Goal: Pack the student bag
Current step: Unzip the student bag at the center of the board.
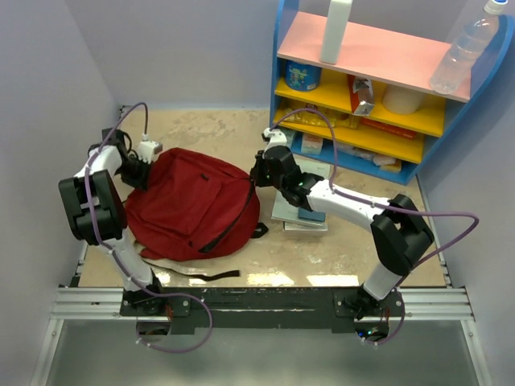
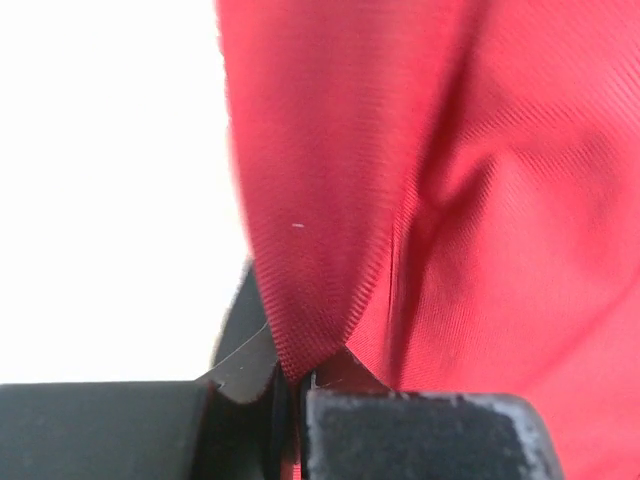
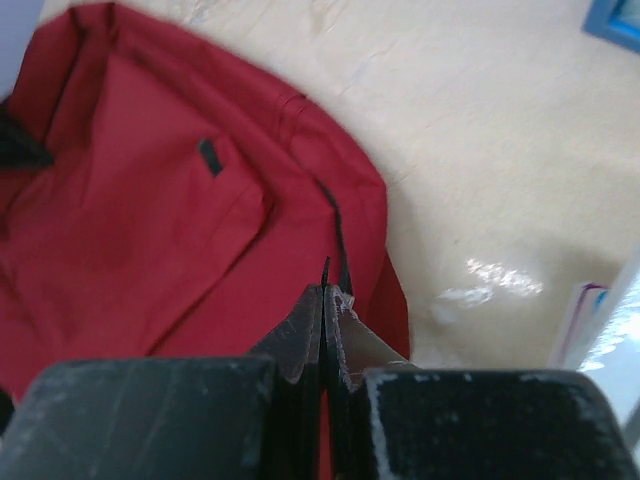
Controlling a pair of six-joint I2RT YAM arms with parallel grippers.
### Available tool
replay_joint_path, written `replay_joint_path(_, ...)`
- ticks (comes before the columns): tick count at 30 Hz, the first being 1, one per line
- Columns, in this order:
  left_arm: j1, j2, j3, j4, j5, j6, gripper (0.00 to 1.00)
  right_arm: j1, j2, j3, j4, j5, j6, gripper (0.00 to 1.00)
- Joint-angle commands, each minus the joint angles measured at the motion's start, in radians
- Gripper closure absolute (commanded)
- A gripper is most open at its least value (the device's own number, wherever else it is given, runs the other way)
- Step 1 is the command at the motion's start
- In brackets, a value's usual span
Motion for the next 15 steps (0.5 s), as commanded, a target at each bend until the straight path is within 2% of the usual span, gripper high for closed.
replay_joint_path(1,-0.063,0.066,0.196,0.139,-0.040,-0.102,1.00,0.074,-0.030,-0.017,0.030,0.043,0.037,1.00)
replay_joint_path(5,-0.166,0.102,0.302,0.144,-0.047,-0.151,0.99,0.119,-0.012,-0.049,0.027,0.069,0.086,1.00)
replay_joint_path(7,-0.233,0.083,0.312,0.158,-0.057,-0.154,0.86,0.137,-0.009,-0.077,0.035,0.073,0.121,1.00)
replay_joint_path(8,-0.248,0.077,0.318,0.166,-0.057,-0.154,0.76,0.143,-0.007,-0.083,0.044,0.073,0.130,1.00)
replay_joint_path(9,-0.274,0.073,0.325,0.157,-0.056,-0.156,0.58,0.148,-0.006,-0.089,0.047,0.078,0.140,1.00)
replay_joint_path(10,-0.281,0.059,0.333,0.121,-0.051,-0.154,0.51,0.156,-0.003,-0.092,0.045,0.082,0.143,1.00)
replay_joint_path(11,-0.284,0.048,0.342,0.098,-0.045,-0.150,0.33,0.159,-0.001,-0.094,0.047,0.087,0.146,1.00)
replay_joint_path(12,-0.285,0.013,0.338,0.080,-0.034,-0.142,0.27,0.159,-0.001,-0.098,0.049,0.087,0.150,1.00)
replay_joint_path(13,-0.282,-0.010,0.326,0.063,-0.037,-0.134,0.26,0.159,-0.003,-0.098,0.052,0.087,0.152,1.00)
replay_joint_path(14,-0.279,-0.038,0.288,0.058,-0.042,-0.099,0.04,0.159,0.000,-0.098,0.055,0.087,0.152,1.00)
replay_joint_path(15,-0.278,-0.094,0.267,0.055,-0.045,-0.090,0.02,0.159,0.002,-0.092,0.053,0.087,0.152,1.00)
